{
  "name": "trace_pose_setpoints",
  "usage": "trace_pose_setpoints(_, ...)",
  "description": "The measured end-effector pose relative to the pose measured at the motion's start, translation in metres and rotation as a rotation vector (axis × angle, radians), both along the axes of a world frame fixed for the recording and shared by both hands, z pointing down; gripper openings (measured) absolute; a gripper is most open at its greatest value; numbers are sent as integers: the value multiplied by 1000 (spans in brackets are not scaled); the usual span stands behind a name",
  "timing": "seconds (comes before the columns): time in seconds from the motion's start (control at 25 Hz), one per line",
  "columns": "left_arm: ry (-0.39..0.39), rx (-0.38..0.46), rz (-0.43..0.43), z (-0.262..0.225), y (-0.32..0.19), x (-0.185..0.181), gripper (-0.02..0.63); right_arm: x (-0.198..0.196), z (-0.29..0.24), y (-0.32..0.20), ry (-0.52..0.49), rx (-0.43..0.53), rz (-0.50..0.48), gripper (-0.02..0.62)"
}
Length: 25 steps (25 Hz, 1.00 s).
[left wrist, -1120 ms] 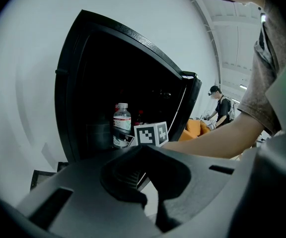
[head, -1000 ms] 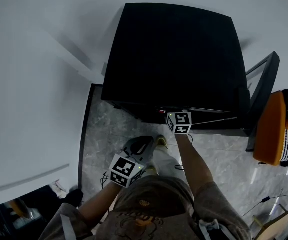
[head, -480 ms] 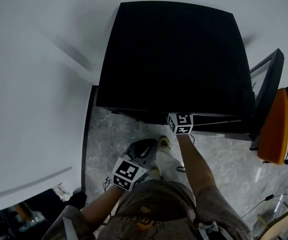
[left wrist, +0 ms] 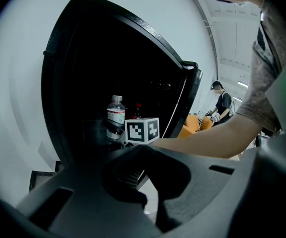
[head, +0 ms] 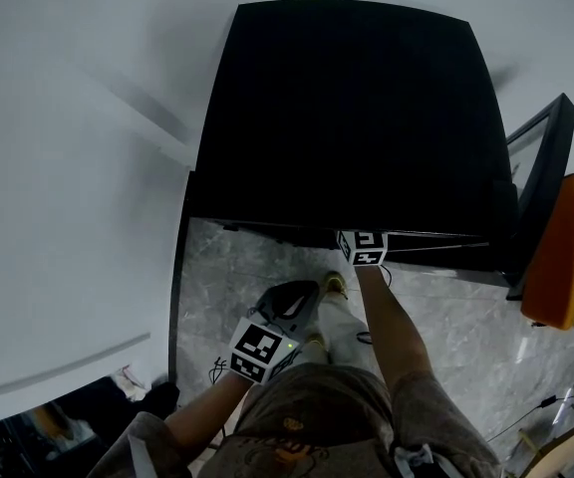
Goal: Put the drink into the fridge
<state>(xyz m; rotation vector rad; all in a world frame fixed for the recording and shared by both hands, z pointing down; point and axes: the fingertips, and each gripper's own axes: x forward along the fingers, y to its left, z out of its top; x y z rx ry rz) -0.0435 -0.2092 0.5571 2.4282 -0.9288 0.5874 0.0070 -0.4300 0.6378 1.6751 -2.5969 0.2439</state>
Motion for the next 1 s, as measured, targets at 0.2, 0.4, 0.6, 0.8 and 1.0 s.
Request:
trace_pose_setpoints(0.2, -5, -16, 3, 9, 7, -1, 2, -2, -1, 5, 31, 30, -12, 308)
trace_pose_setpoints(0.4, -14, -30, 9, 14, 10, 1, 2, -5, 1, 11, 42, 34, -17, 308)
trace_pose_setpoints(0.6, -4, -18, 18, 10, 11, 6, 2, -1, 9, 18, 52, 25, -13, 308)
trace_pose_setpoints(0.8, -18, -28, 18, 14, 15, 4, 2, -4, 13, 18, 68, 12, -25, 308)
trace_pose_setpoints(1.0, -16, -24, 21, 11, 16, 7, 2, -2, 13, 19, 64, -1, -21, 310)
